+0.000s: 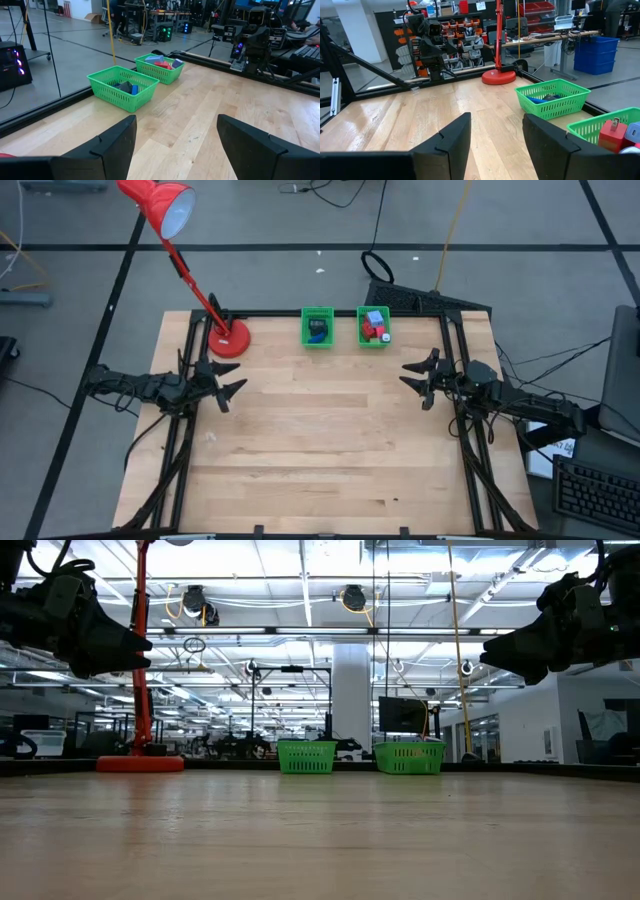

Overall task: Pick & Place Office items
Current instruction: Return to home position

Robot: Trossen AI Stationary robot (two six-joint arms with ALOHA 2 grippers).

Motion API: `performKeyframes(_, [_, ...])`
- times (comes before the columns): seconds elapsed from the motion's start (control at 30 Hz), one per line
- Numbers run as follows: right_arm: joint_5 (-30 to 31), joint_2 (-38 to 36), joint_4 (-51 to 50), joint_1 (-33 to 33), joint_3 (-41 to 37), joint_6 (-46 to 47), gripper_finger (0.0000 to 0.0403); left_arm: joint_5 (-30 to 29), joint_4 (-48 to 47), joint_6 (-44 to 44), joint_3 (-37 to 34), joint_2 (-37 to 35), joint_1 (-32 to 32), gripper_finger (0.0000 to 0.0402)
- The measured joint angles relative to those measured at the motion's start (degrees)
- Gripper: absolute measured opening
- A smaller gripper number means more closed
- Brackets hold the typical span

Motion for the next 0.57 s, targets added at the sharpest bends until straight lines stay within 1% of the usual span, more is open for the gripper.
performKeyframes(0.57, [0.0, 0.0, 0.0, 0.0, 0.0, 0.0, 0.0167, 0.0, 0.0, 0.0, 0.0, 0.0, 0.0, 0.0274])
